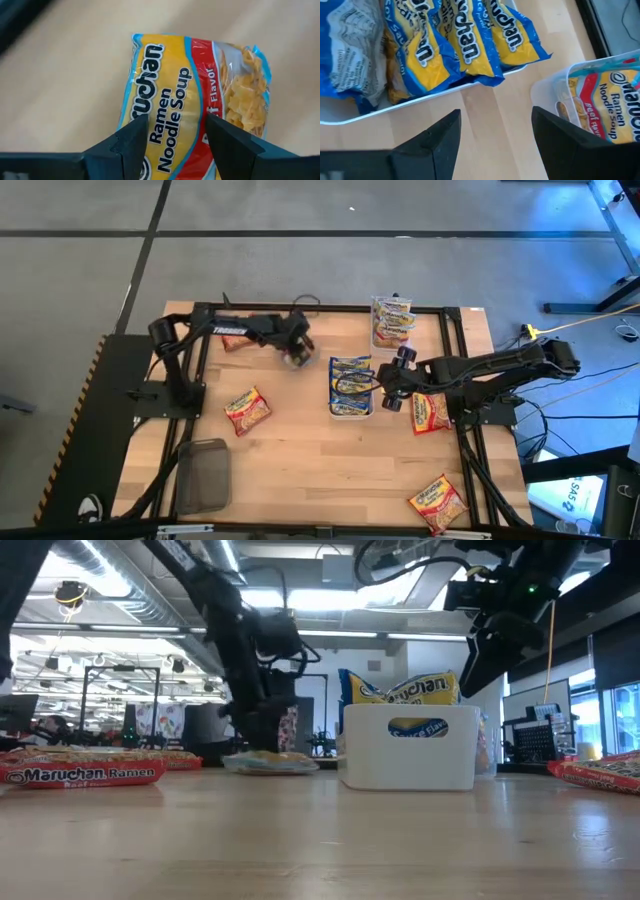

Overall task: Sort Maruchan noodles
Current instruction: Put the light blue noodle pack in the transparent bin

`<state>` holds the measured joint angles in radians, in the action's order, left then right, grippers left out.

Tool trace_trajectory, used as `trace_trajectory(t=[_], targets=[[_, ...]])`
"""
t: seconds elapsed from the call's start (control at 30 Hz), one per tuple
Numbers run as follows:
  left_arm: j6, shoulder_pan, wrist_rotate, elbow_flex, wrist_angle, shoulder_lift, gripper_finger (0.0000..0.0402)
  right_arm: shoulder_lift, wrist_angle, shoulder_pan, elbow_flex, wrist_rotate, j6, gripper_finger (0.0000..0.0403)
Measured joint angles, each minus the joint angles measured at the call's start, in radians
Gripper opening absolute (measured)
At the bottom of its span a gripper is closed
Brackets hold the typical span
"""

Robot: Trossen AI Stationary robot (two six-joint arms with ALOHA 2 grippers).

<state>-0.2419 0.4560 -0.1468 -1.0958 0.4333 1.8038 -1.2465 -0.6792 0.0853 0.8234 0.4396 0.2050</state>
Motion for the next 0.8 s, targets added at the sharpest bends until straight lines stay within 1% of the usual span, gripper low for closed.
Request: trace_trajectory(t=[0.13,0.2,0.37,0.47,0.6,0.73,0.8], targets=[[-0.023,-0.11,-0.005,0.002,0.138,-0.043,0.0194,0.0,-0.001,0.0,0.0,-0.006,0.0,0.0218],[-0.056,-0.17,-0.014,0.002,0.173,-0.047,0.0194,0.0,-0.002,0.001,0.0,-0.008,0.0,0.0218],[-0.113,-0.328,-0.016,0.001,0.196,-0.048,0.0194,0.0,-0.003,0.001,0.0,-0.028,0.03,0.0218],[-0.156,-0.422,-0.017,0.001,0.196,-0.048,0.0194,0.0,-0.003,0.018,0.0,-0.085,0.056,0.0218],[-0.228,-0.535,-0.02,0.001,0.195,-0.048,0.0194,0.0,-0.003,0.092,0.0,-0.1,0.121,0.0218],[-0.299,-0.645,-0.021,0.001,0.175,-0.048,0.0194,0.0,-0.001,0.199,0.0,-0.093,0.221,0.0218],[-0.347,-0.694,-0.046,0.002,0.139,-0.041,0.0194,0.0,0.005,0.258,0.0,-0.093,0.284,0.0218]])
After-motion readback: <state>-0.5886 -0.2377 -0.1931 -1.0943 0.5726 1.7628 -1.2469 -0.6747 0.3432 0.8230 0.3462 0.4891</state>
